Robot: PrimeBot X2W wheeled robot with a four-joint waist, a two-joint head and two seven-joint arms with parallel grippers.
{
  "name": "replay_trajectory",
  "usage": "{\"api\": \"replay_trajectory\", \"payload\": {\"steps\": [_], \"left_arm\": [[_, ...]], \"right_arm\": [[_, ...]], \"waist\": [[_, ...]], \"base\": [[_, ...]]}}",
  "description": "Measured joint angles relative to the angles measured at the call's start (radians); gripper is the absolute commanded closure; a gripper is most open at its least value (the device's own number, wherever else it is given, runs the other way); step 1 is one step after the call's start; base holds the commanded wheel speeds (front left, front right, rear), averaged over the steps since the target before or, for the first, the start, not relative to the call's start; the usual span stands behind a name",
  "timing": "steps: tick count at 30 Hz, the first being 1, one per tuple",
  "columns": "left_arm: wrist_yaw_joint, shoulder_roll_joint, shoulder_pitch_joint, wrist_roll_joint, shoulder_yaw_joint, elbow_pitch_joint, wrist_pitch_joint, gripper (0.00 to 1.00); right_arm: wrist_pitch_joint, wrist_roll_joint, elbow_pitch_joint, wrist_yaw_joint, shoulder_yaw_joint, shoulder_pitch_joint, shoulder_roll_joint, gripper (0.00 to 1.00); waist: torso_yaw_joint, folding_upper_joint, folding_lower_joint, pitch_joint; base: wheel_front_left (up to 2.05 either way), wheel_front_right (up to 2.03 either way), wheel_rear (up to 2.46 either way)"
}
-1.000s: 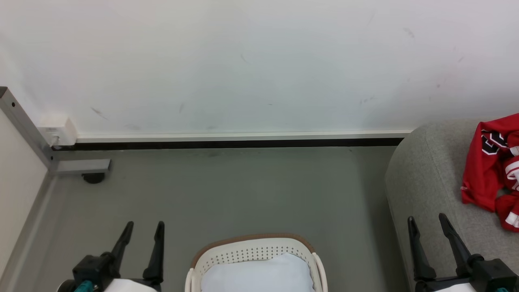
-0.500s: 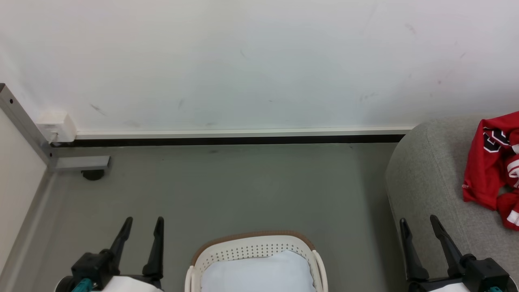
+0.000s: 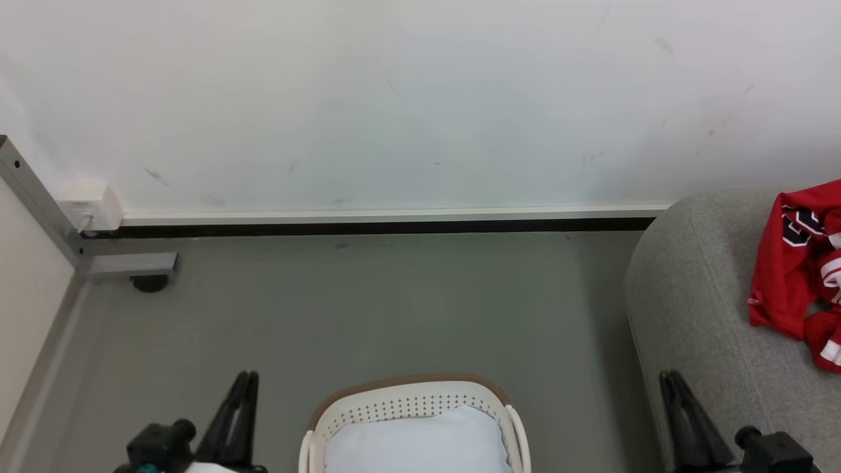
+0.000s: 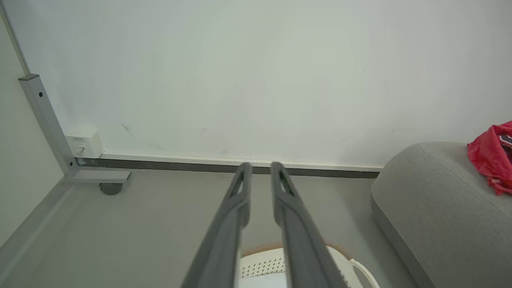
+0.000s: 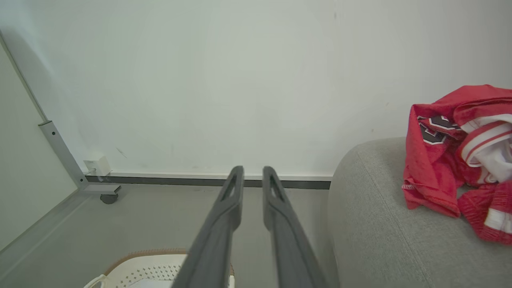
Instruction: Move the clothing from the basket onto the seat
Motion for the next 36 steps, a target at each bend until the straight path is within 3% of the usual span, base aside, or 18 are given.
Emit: {"api": "replay_trajectory", "payload": {"steps": [36], "left_arm": [[0.000,-0.021,-0.003,-0.583,0.054,-0.013,0.158,1.00]], "right_arm": [[0.126,0.589,-0.004,0.000,-0.045,-0.007,-0.019,1.00]], "waist": [[0.012,0.0000,0.0000,-0.003]], "base": [[0.00,0.00,0.00]]}}
